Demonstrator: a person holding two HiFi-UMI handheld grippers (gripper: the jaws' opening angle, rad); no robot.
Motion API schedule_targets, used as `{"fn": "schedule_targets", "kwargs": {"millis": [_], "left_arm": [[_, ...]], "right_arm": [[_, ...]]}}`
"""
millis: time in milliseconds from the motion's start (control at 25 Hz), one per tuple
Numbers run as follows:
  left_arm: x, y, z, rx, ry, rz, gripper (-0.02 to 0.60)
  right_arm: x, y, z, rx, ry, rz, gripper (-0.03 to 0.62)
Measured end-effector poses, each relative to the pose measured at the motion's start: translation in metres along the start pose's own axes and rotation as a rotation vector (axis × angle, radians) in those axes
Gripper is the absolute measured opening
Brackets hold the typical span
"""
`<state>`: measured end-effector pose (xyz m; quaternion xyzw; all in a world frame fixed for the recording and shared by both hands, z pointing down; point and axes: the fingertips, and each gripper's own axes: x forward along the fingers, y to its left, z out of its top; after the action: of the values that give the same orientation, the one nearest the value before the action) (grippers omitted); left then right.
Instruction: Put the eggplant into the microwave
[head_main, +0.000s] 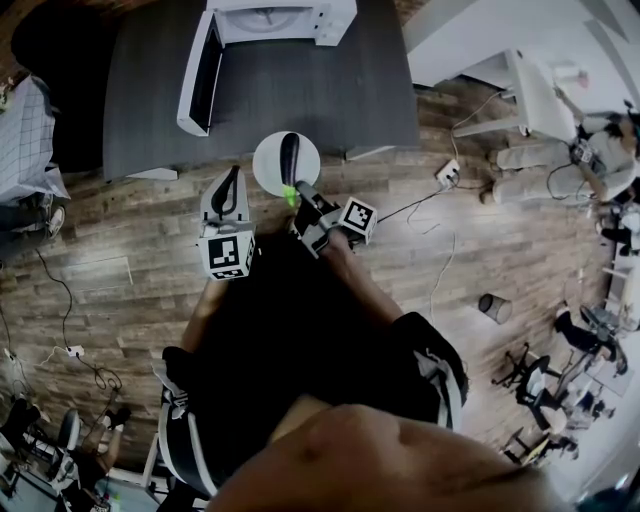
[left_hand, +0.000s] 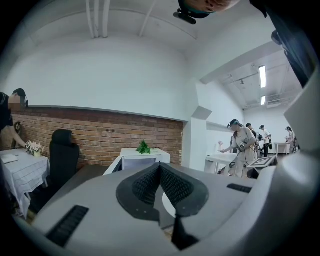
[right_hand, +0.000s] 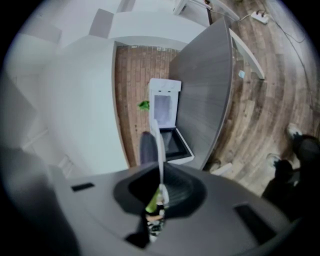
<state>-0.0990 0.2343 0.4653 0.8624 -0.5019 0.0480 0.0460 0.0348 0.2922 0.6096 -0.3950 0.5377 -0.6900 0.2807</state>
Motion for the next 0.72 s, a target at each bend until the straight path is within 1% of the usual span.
{"fn": "schedule_targets", "kwargs": {"millis": [120,480,640,720], "left_arm": [[0.001,-0.012,0.001,-0.010,0.004,0.005,0.035],[0.009,-0.053,0.005,0.017,-0.007,0.032,0.035],[0.007,-0.066,0.002,0.021,-0.004,0.055,0.035],[0.008,-0.070,-0.001,0.010,0.001,0.068,0.035]], "right_arm": [[-0.007,0.000,0.007,0.002,0.009,0.003,0.040],[-0.029,-0.012,0.033,-0.004,0.035,-0.004,0.040],[-0.036,-0.018,0.042,-0.010,0.060,-0.016,0.040],[-0.038,-0.018,0.046,-0.014,0.076,-0.017,0.040]]}}
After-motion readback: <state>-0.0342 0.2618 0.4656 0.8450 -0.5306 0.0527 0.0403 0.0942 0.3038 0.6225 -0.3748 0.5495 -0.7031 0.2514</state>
